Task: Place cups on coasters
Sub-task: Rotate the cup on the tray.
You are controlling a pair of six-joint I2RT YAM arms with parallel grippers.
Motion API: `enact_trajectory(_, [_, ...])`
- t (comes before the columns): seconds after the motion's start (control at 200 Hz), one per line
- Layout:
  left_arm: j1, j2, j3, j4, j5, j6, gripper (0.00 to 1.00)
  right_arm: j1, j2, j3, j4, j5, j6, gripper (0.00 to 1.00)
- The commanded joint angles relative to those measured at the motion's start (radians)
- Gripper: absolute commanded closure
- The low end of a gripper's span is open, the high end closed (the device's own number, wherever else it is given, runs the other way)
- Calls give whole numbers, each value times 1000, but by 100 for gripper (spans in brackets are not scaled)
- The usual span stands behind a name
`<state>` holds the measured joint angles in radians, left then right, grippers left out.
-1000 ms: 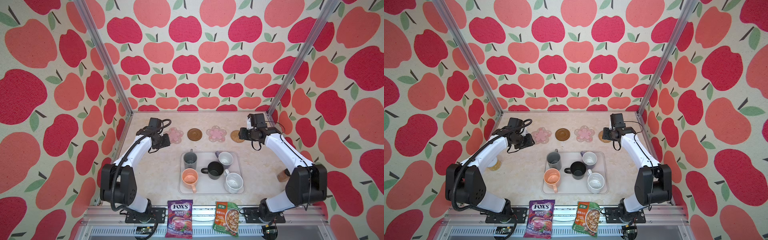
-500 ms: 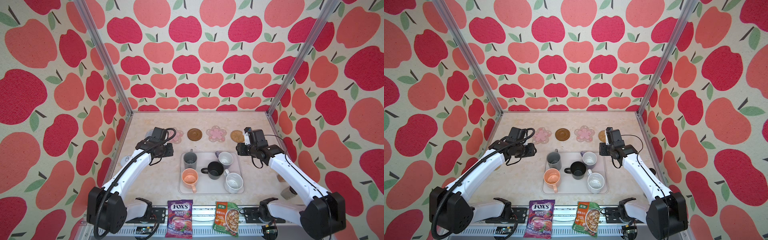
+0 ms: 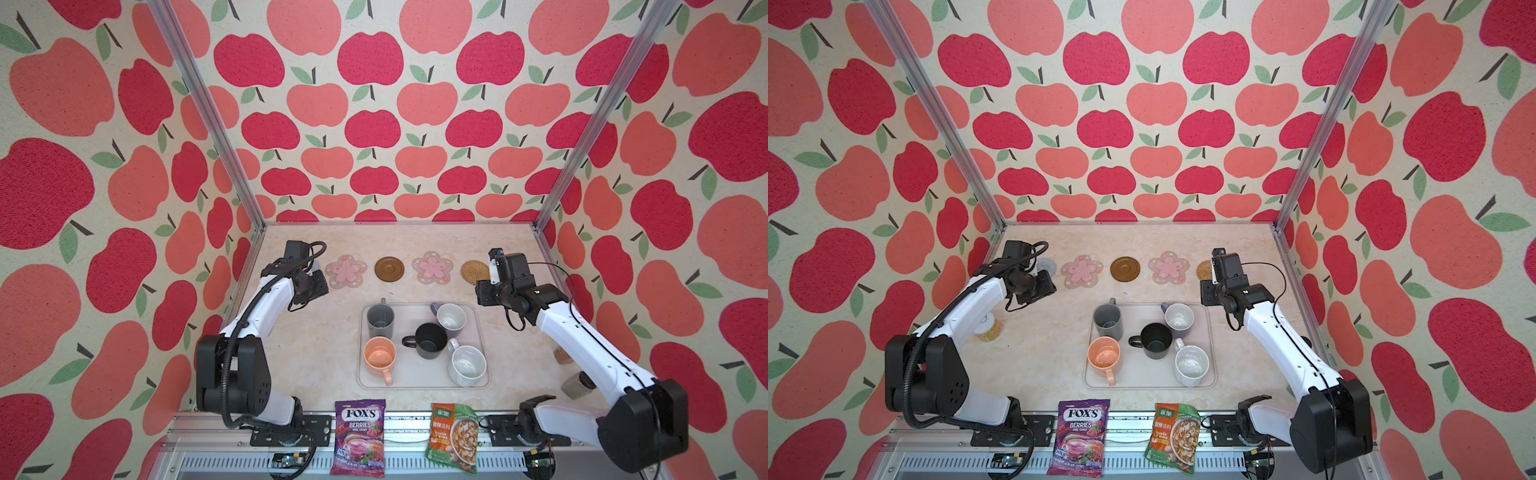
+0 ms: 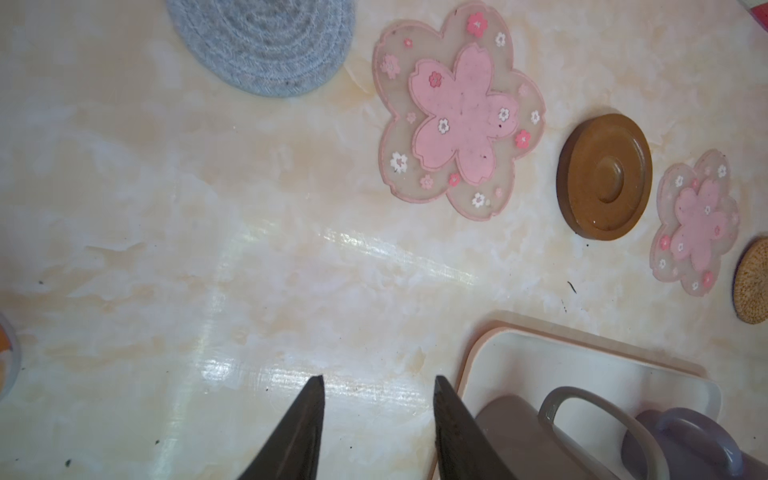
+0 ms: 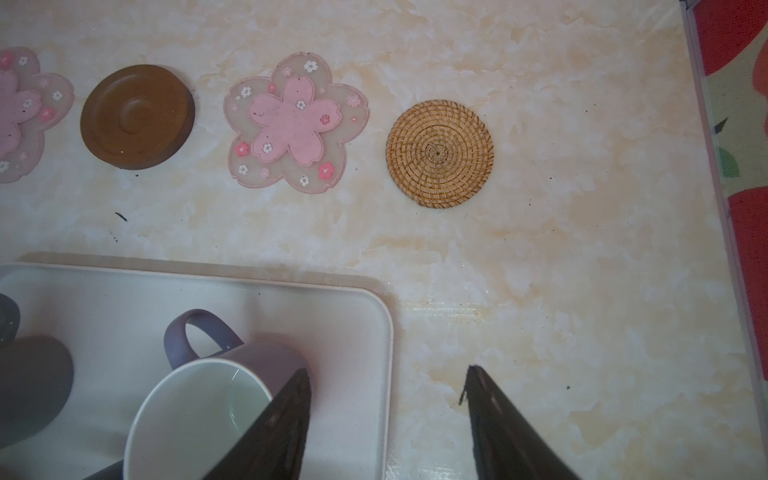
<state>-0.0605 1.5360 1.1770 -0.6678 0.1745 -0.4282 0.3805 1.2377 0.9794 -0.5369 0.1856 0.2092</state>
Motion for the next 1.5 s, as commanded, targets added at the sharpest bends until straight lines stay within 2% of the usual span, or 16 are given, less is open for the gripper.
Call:
enact_trajectory(0.0, [12, 61, 108, -10, 19, 22, 55, 5, 17, 41, -2, 17, -14, 38])
enact_trajectory(0.125, [12, 91, 124, 7, 39, 30, 55, 4, 34, 51, 8, -17, -10, 37])
enact_trajectory(0.36, [11, 89, 65, 29, 54, 27, 55, 24, 123, 128, -8, -124, -40, 37])
enact_trajectory(0.825, [10, -16, -42, 33, 71, 25, 55, 177, 366, 368, -192, -107, -125, 37])
enact_trajectory(0.965, [8, -32, -53, 30, 78, 26, 55, 207, 414, 396, -231, -98, -134, 37])
enact_trajectory(1.201, [1, -49, -69, 36, 85, 13, 54, 260, 487, 434, -293, -155, -175, 38])
enact_trajectory(1.496, [-23, -60, -66, 30, 78, 5, 54, 299, 586, 487, -368, -112, -228, 38])
